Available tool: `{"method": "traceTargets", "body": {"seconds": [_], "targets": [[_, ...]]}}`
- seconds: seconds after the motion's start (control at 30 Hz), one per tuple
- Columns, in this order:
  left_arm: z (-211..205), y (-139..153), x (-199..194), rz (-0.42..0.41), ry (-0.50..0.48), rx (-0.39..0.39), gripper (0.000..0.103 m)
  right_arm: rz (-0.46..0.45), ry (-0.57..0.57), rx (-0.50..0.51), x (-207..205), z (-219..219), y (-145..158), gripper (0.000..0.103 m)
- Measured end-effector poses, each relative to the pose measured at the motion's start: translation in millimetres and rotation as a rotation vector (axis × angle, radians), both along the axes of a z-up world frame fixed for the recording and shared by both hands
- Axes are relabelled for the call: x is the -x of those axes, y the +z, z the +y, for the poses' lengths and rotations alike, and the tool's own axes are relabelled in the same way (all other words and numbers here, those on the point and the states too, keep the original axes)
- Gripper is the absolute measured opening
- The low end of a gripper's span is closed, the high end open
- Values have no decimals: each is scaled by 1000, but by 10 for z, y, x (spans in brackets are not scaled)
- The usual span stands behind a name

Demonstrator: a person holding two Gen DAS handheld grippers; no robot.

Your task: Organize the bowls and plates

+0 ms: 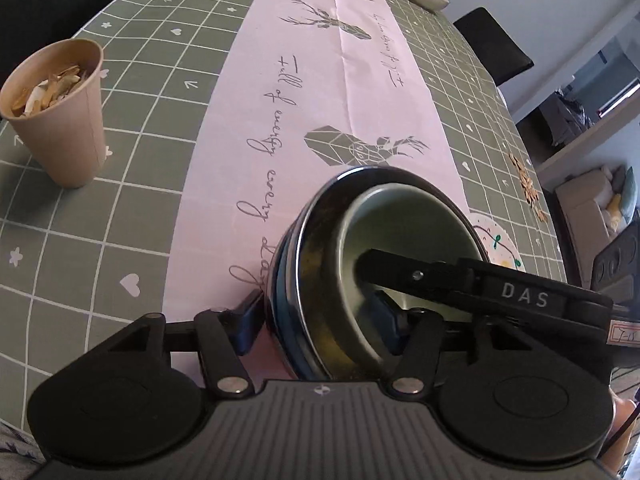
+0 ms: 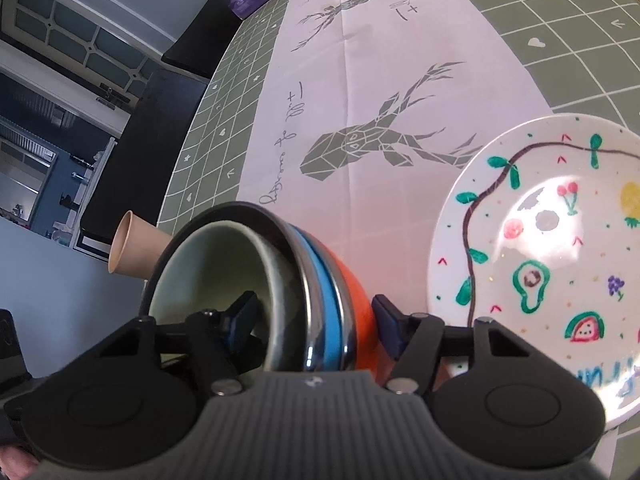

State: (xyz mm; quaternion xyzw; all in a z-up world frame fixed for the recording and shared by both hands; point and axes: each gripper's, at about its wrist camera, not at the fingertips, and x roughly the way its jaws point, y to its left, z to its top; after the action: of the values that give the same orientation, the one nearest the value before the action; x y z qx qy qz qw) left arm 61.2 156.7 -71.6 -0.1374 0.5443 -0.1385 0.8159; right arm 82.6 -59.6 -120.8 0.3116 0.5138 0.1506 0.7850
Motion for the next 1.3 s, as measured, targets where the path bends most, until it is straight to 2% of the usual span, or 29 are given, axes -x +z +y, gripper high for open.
{"method": "traceTargets", "body": {"seconds": [0.07, 0.13, 0.27, 0.43, 0.6, 0.73, 0.93, 1.13, 1.3], "targets": [[58, -11, -16, 14, 38, 29, 58, 26, -22, -23, 0, -42, -10, 56], [88, -3, -33, 30, 49, 40, 57, 53, -36, -38, 10, -66, -8, 54], [3, 131, 25, -24, 48, -19, 57, 88, -59, -74, 44, -91, 13, 52], [-87, 371, 45, -86, 47, 4, 57, 29, -73, -67, 94, -180, 296, 52], [-478, 546, 57, -112, -16, 18, 57, -6, -122, -63, 203, -541, 541, 52], [-894, 478, 51, -111, -56, 42, 57, -36, -198, -12, 354, -929, 600, 52], [-1307, 277, -45, -79, -117, 55, 57, -19, -276, 25, 496, -1379, 455, 52], [-1418, 168, -88, -70, -126, 25, 57, -8, -283, 9, 459, -1501, 297, 53], [-1393, 158, -72, -105, -122, 16, 57, -29, -276, -16, 428, -1487, 216, 53]]}}
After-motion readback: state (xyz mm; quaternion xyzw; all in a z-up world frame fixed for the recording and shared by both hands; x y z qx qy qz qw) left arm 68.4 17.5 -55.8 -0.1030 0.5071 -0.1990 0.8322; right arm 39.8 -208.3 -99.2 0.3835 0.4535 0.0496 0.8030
